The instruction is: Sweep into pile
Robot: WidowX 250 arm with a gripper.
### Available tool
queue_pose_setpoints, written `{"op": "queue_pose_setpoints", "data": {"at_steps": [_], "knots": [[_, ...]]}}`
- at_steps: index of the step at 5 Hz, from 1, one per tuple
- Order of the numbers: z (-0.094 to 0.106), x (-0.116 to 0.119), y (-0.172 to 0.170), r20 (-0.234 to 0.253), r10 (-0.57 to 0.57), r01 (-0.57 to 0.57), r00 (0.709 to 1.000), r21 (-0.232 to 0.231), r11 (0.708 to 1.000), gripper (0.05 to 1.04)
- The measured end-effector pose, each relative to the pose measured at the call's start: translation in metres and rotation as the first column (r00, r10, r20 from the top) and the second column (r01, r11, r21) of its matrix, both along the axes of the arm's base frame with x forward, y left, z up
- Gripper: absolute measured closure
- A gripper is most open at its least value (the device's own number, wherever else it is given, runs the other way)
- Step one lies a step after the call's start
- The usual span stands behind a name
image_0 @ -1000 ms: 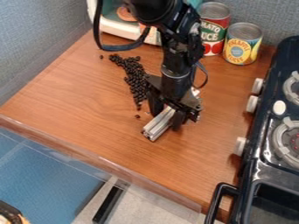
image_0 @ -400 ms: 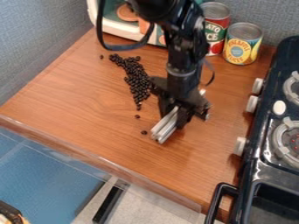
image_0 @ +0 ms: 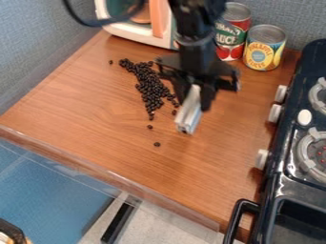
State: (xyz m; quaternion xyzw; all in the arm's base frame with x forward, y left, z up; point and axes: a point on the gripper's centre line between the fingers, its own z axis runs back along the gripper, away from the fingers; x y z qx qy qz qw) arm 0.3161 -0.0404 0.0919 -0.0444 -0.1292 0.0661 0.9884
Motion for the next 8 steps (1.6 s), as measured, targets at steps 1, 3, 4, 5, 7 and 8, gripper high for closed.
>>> {"op": "queue_pose_setpoints", "data": {"at_steps": [1, 3, 4, 5, 7, 8], "knots": [[0.010, -0.013, 0.015, -0.038, 0.253, -0.254, 0.967, -0.052, 0.966, 0.700], [0.001, -0.031, 0.065, -0.186, 0.676, -0.701, 0.713, -0.171, 0.693, 0.700], [0.004, -0.028, 0.092, -0.176, 0.805, -0.820, 0.566, -0.222, 0.528, 0.700], [0.003, -0.019, 0.122, -0.212, 0.885, -0.896, 0.415, -0.263, 0.357, 0.700], [0.005, 0.008, 0.155, -0.264, 0.956, -0.972, 0.128, -0.223, 0.069, 0.700], [0.003, 0.021, 0.167, -0.293, 0.956, -0.979, 0.003, -0.194, -0.057, 0.700]]}}
